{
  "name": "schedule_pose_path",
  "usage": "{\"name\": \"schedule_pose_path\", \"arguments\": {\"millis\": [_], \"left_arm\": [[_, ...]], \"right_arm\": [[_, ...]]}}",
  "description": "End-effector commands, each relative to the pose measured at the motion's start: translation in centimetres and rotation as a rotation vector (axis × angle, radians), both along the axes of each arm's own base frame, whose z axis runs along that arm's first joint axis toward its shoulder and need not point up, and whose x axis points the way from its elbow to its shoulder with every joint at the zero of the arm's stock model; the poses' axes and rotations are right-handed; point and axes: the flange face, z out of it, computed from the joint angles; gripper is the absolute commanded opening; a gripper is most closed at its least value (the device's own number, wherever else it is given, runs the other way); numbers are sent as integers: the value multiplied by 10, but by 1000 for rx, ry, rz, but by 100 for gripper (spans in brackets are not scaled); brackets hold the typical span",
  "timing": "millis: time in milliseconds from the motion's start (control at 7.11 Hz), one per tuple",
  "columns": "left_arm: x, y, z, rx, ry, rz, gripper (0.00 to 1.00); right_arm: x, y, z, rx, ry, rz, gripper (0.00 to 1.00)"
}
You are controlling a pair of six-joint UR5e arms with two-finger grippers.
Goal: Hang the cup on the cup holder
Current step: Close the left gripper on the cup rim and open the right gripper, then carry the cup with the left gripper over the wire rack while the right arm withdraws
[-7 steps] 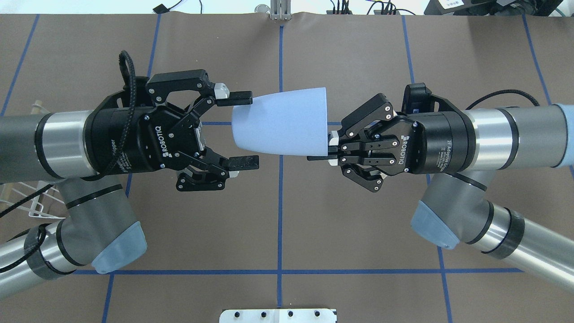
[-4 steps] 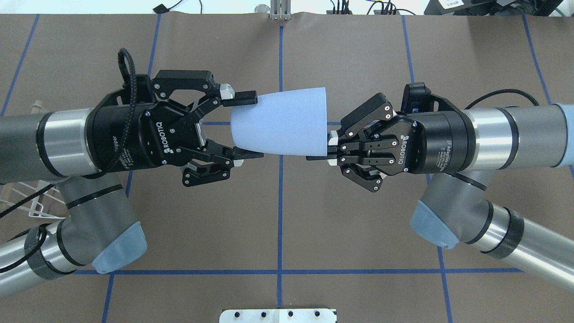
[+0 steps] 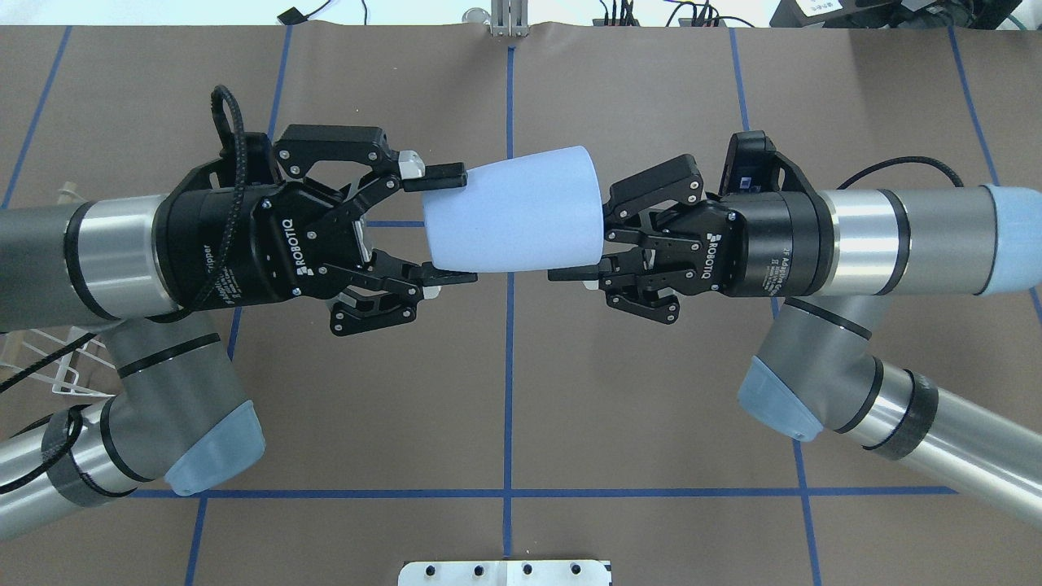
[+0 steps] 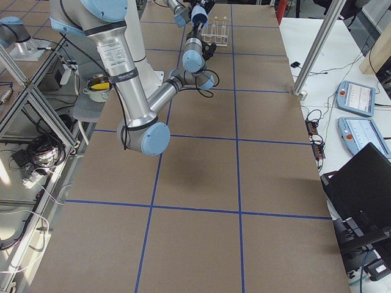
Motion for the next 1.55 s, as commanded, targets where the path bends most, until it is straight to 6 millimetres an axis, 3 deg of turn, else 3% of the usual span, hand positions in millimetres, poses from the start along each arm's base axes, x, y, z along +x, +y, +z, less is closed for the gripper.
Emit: {"name": "schedule_pose_path", "arguments": {"millis": [0,281,562,703,984,1266,1406], "left_arm": [[-1,-1,0,2,-1,-5,0],[-5,-5,2,2,-3,-19,0],[-32,-28,12,-3,-27,-84,0],[-46,-40,17,3,-46,-114,0],[-96,-85,25,51,-224,-232,0],[-131,-113,89,104,-496,-351,0],[-136,-132,123,184,-662,-355,0]], "right_arm": [[-1,-9,2,23,28,58,100],[18,-25,7,17,38,98,100],[48,-46,20,28,75,162,100],[66,-61,34,71,125,208,100],[101,-86,83,139,270,318,100],[135,-128,129,167,456,410,100],[153,-130,166,179,534,447,100]]}}
